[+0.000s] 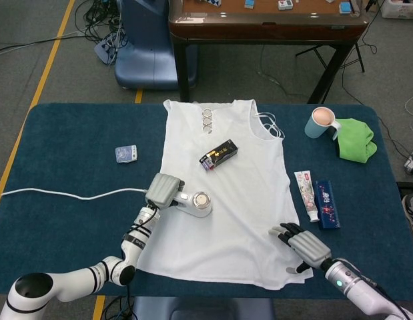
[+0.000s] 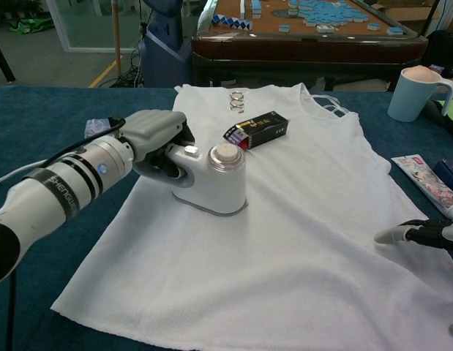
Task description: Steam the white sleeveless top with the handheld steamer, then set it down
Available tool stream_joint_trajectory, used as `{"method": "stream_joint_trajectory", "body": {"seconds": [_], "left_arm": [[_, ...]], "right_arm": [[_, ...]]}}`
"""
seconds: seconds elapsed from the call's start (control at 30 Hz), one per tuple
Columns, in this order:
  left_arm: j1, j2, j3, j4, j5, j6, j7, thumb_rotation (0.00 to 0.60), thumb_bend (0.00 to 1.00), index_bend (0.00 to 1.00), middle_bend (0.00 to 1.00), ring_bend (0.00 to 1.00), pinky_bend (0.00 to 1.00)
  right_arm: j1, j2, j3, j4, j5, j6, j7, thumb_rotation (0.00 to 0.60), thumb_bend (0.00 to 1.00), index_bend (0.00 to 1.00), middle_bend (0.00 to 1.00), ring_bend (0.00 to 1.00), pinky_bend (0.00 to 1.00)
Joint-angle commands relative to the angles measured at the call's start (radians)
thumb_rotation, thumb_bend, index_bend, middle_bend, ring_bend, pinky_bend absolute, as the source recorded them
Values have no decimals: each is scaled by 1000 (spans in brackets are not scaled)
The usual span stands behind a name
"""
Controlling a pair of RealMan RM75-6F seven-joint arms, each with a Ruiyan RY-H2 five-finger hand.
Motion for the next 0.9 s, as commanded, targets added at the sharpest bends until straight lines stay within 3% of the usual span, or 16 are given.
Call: {"method": "stream_joint_trajectory", "body": {"seconds": [0.03,0.2,0.63,0.9], "left_arm": [[-18,-6,-21,30,-13,-24,-5,600,306,800,756,637,611],[-18,-2,-32,45,-24,-36,-16,600,306,800,756,637,612],[51,47,56,-102,22,11,39,600,307,799,753,635,611],[49,35,60,-122,37,17,66,600,306,798,753,634,611]], "right_arm": [[0,0,1,-1,1,2,-2,600,68,0,108,0,0],[0,-1,3,-6,-1,7,-5,600,68,0,108,0,0],[2,-5,-4,-7,-13,12,-6,600,68,0,108,0,0],[-6,-2,-9,-3,-11,20,-3,600,68,0,108,0,0]]}}
